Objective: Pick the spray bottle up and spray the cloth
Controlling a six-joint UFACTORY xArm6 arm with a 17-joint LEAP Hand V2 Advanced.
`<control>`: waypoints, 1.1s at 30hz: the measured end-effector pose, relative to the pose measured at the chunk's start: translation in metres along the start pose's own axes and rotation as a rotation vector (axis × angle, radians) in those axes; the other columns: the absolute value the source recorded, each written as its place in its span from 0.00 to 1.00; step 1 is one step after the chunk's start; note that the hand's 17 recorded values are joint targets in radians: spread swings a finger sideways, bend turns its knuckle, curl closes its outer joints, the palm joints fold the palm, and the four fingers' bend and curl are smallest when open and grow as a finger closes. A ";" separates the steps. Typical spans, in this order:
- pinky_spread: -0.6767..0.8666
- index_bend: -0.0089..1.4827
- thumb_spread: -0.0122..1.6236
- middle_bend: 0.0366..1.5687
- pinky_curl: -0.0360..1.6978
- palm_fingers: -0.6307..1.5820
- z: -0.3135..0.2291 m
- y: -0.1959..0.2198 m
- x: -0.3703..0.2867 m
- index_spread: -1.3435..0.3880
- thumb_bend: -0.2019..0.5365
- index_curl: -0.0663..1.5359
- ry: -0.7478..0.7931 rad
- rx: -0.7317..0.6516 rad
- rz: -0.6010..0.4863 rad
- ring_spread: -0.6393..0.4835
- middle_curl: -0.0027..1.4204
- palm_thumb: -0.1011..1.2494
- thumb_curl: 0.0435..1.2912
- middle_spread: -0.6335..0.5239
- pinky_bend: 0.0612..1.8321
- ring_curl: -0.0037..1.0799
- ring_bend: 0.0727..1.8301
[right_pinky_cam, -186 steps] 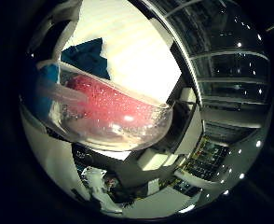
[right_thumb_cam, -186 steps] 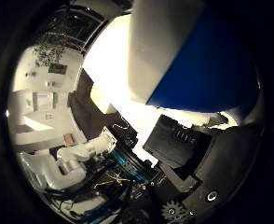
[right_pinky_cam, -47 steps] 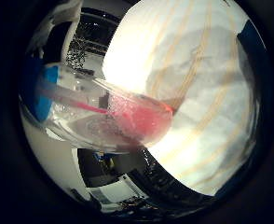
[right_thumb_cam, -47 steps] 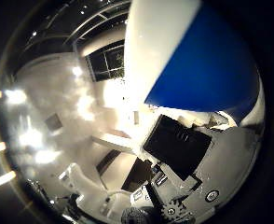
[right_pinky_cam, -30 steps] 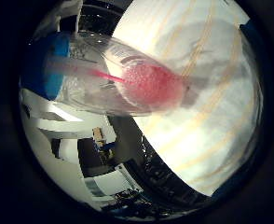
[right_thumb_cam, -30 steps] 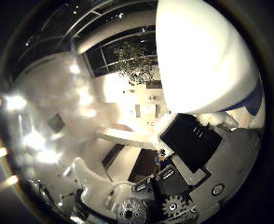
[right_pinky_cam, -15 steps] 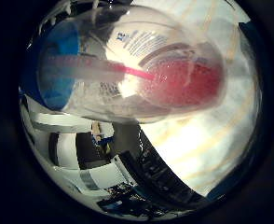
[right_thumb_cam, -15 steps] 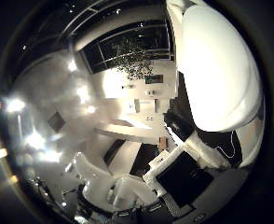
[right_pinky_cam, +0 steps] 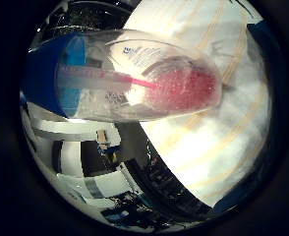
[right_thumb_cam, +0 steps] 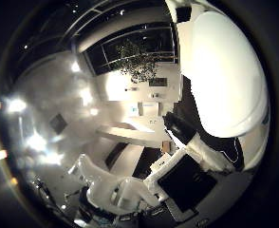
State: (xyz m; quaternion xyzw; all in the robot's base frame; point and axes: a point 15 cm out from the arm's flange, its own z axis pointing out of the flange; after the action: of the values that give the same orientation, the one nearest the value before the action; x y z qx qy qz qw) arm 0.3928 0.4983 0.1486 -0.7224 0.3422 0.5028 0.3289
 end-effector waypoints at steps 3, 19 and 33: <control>0.65 0.12 0.65 0.19 0.39 0.40 -0.010 -0.001 0.005 0.55 0.24 0.29 0.010 0.007 0.001 0.57 0.26 0.64 0.33 0.54 0.21 0.31 0.34; 0.61 0.12 0.65 0.17 0.36 0.40 -0.070 -0.003 0.006 0.56 0.24 0.26 0.026 0.051 -0.007 0.59 0.26 0.63 0.32 0.54 0.24 0.30 0.33; 0.60 0.12 0.66 0.17 0.35 0.41 -0.125 0.029 -0.032 0.56 0.24 0.25 0.052 0.100 -0.043 0.59 0.27 0.62 0.32 0.54 0.25 0.30 0.32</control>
State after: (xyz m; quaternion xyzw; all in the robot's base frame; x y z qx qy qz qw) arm 0.4235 0.3851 0.2101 -0.7249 0.3597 0.4590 0.3666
